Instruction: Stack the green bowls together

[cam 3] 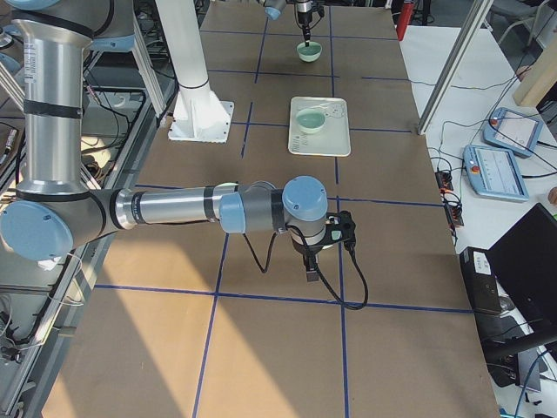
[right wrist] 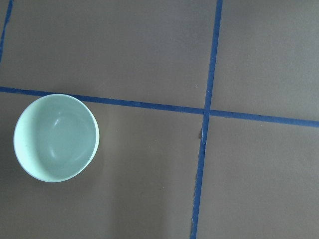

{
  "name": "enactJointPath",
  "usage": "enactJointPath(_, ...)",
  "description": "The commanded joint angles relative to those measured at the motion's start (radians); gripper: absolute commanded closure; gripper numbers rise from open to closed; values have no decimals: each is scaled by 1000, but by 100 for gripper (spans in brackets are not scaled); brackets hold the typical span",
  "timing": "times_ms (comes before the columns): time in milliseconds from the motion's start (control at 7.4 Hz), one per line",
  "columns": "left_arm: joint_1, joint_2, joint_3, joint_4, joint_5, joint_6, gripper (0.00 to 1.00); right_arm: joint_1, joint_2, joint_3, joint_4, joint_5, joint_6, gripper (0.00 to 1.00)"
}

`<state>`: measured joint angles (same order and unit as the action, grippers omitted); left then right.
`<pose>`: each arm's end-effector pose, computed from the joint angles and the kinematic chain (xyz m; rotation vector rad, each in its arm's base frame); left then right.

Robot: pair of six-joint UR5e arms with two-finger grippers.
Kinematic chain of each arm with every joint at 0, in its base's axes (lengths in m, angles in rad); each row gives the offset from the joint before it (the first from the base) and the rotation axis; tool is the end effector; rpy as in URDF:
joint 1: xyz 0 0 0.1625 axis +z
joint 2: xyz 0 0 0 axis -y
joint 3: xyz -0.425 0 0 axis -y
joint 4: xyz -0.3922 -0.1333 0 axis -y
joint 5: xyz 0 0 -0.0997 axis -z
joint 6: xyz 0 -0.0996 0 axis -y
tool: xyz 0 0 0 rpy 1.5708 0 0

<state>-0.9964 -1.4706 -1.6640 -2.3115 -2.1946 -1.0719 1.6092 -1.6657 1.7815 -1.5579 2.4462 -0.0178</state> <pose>0.1966 -0.4420 0.5814 0.0458 0.9249 -0.2328 0.0743 -0.4538 0.5908 0.1449 -0.8704 -0.0371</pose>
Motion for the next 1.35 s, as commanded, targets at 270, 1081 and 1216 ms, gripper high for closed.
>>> enactJointPath(270, -87, -193, -117, 379, -82, -60, 100, -104, 23, -14, 83, 45, 205, 0)
enactJointPath(1081, -39, -462, -192, 624, -64, -394, 100, -380, 107, -348, 699, -88, 676, 0)
enactJointPath(1216, -3, -484, -188, 624, -38, -451, 100, -403, 113, -355, 697, -95, 676, 0)
